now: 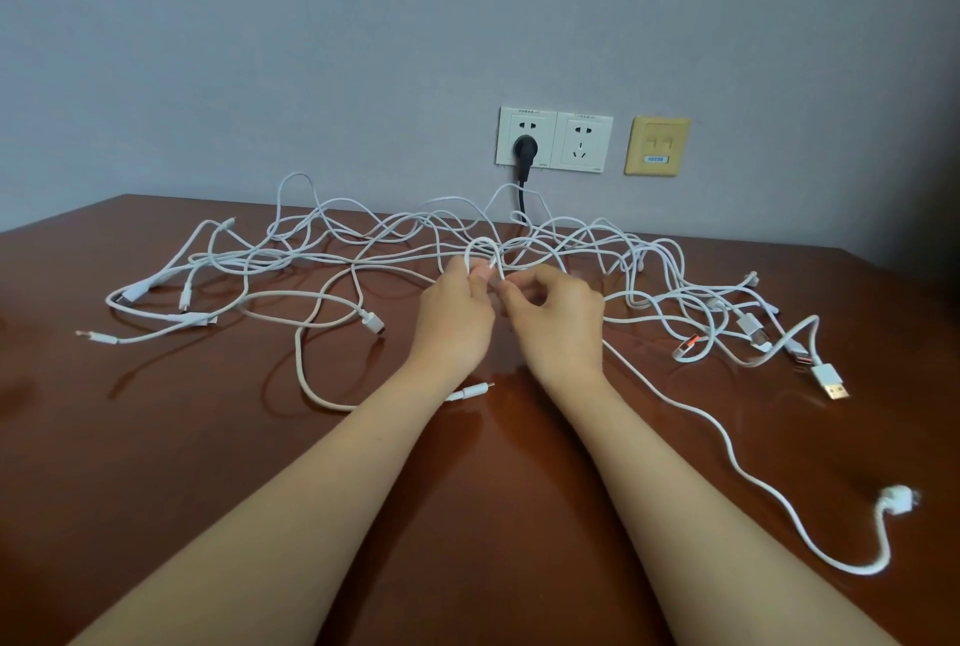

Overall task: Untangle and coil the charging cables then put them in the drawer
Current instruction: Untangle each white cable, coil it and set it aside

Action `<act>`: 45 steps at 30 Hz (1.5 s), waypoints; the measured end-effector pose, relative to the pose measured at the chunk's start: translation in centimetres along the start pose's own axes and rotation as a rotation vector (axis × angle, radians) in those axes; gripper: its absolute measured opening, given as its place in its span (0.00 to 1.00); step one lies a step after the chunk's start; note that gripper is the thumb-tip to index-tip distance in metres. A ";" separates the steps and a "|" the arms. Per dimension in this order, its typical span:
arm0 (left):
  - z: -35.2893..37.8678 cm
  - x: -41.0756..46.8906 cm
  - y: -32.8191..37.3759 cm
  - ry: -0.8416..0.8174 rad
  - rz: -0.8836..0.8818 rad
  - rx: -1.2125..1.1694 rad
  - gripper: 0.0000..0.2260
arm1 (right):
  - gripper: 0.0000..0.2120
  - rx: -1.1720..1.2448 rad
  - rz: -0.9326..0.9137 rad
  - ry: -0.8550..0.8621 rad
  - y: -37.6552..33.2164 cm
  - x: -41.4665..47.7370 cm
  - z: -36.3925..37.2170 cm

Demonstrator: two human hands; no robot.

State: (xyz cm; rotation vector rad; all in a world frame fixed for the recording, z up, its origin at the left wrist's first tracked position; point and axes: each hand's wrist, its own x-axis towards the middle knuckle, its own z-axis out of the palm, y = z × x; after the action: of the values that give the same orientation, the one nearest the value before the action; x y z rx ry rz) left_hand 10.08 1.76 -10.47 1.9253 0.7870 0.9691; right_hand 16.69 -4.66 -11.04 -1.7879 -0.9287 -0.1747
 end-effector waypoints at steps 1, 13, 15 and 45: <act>0.0 -0.1 0.0 0.004 0.003 0.001 0.13 | 0.08 0.016 0.013 0.000 -0.1 0.0 0.1; -0.2 -0.8 0.8 -0.002 0.171 0.250 0.12 | 0.12 0.330 0.218 -0.114 -0.3 0.2 0.0; -0.4 -0.8 0.7 -0.014 0.161 0.353 0.12 | 0.15 0.189 0.167 -0.153 0.0 0.1 0.2; -2.5 3.2 -0.9 0.053 -0.555 -0.996 0.17 | 0.07 -0.287 -0.006 -0.338 0.0 -0.2 -0.6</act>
State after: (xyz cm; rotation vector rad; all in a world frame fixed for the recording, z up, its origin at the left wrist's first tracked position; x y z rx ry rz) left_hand 9.45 5.71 -9.22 0.7689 0.6282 0.8211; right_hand 16.68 -5.32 -10.87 -2.1217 -1.1953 -0.0073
